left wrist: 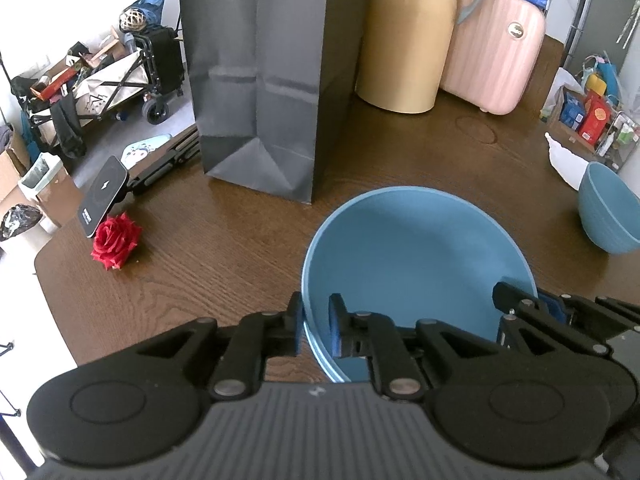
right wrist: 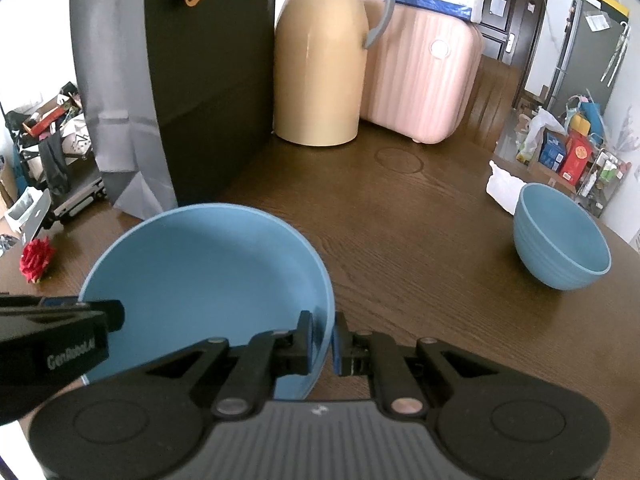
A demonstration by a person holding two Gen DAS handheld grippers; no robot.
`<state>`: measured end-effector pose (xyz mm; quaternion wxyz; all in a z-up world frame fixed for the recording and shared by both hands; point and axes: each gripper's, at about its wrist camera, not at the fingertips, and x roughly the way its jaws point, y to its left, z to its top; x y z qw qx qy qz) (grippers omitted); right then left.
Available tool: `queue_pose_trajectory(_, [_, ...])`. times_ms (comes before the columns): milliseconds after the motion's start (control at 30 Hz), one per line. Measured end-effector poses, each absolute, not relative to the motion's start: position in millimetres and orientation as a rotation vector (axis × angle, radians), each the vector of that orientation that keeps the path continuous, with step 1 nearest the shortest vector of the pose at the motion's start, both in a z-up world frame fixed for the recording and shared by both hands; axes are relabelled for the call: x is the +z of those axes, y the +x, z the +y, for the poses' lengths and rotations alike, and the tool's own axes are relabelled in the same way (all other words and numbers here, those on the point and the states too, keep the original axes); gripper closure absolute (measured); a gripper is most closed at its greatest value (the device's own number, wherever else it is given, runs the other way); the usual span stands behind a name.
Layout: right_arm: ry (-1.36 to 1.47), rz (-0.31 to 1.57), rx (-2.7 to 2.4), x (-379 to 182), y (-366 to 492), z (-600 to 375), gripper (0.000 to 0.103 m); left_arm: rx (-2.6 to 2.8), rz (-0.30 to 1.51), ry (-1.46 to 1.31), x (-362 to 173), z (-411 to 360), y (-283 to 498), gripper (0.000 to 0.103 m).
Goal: Organize plates and bowls
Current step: 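Lower the second bowl into the first bowl with both grippers, then open both grippers to release the second bowl, then move both grippers toward the last light-blue bowl by the napkin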
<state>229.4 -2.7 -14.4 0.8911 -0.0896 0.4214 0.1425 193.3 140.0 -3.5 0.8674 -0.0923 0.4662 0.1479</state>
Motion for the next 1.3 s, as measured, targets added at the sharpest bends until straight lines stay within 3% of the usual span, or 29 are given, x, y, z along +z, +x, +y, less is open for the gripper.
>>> queue_pose_trajectory(133, [-0.182,0.874,0.298,-14,229,-4,0.093,0.296,0.970,-0.200,-2,142,192,0.082])
queue_pose_trajectory(267, [-0.172,0.868,0.303,-12,227,-6,0.092,0.295,0.942,-0.199,3,142,189,0.059])
queue_pose_trajectory(400, [-0.164,0.850,0.309,-4,223,-11,0.079,0.297,0.921,-0.207,12,144,186,0.052])
queue_pose_trajectory(600, [-0.137,0.814,0.317,11,217,-25,0.049,0.320,0.872,-0.220,30,152,177,0.030])
queue_pose_trajectory(667, [-0.120,0.804,0.323,17,215,-31,0.038,0.325,0.854,-0.221,36,153,174,0.017])
queue_pose_trajectory(733, [-0.114,0.797,0.325,21,213,-35,0.014,0.330,0.836,-0.216,42,152,170,0.006])
queue_pose_trajectory(767, [-0.115,0.793,0.328,23,213,-36,0.010,0.330,0.827,-0.213,44,152,168,0.004])
queue_pose_trajectory(867, [-0.118,0.801,0.334,26,212,-40,0.000,0.320,0.816,-0.214,48,153,165,0.000])
queue_pose_trajectory(1300, [-0.116,0.809,0.296,35,209,-57,0.000,0.286,0.819,-0.229,55,145,161,0.000])
